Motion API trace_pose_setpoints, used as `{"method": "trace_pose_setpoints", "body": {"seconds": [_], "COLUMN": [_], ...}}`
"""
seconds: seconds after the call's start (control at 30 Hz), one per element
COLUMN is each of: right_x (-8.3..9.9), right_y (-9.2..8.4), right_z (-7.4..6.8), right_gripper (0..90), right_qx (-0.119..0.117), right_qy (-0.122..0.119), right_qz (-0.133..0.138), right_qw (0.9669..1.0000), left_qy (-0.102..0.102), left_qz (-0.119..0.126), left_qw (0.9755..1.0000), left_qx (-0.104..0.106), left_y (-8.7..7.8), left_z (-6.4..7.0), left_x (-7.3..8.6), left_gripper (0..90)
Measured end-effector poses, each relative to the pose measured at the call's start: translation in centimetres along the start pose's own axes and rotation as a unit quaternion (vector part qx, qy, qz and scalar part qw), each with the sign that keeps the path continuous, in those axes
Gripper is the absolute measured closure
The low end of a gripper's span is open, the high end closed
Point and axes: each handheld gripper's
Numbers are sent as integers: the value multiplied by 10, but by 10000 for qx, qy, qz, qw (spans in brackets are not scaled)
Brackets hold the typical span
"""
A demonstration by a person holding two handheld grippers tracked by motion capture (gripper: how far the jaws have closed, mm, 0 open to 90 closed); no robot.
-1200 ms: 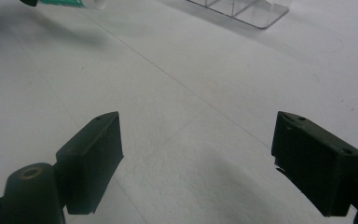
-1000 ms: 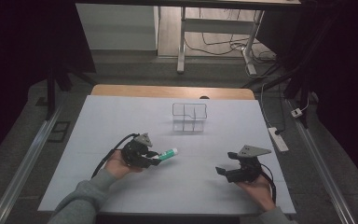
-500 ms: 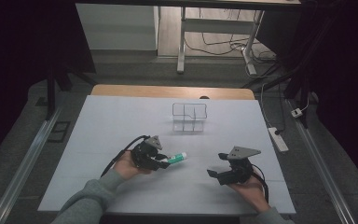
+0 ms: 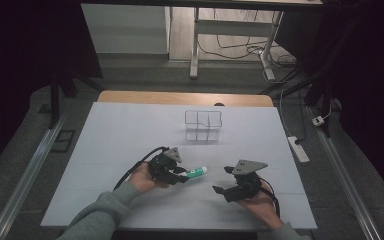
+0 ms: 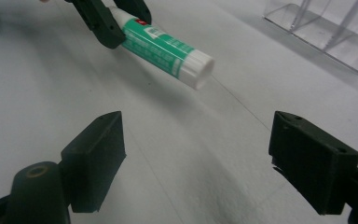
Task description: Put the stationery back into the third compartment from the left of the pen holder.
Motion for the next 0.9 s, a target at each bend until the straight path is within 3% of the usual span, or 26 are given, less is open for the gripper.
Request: {"method": "trace_pose_setpoints", "body": {"seconds": [0.43, 0.8, 0.9], "right_x": [-8, -25, -30], "right_y": [5, 11, 12], "right_z": [-4, -8, -8], "right_gripper": [189, 216, 239], "right_qx": [-24, 71, 76], "right_qy": [-93, -503, -713], "right_qz": [50, -55, -221], "right_qw": [9999, 9987, 9972], "left_qy": [82, 147, 162], "left_qz": [-2, -26, -8], "left_qw": [9999, 9997, 9997], "left_qx": [72, 176, 205], "left_y": [3, 8, 8], "left_z": [4, 7, 9], "left_x": [-5, -12, -14], "left_gripper": [642, 642, 642]}}
Point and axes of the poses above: each handheld gripper's, and its own axes: y roughly forward along the jaws, x roughly out of its underside, z roughly to its right, and after that the axes turned 12 degrees about -y, right-handed
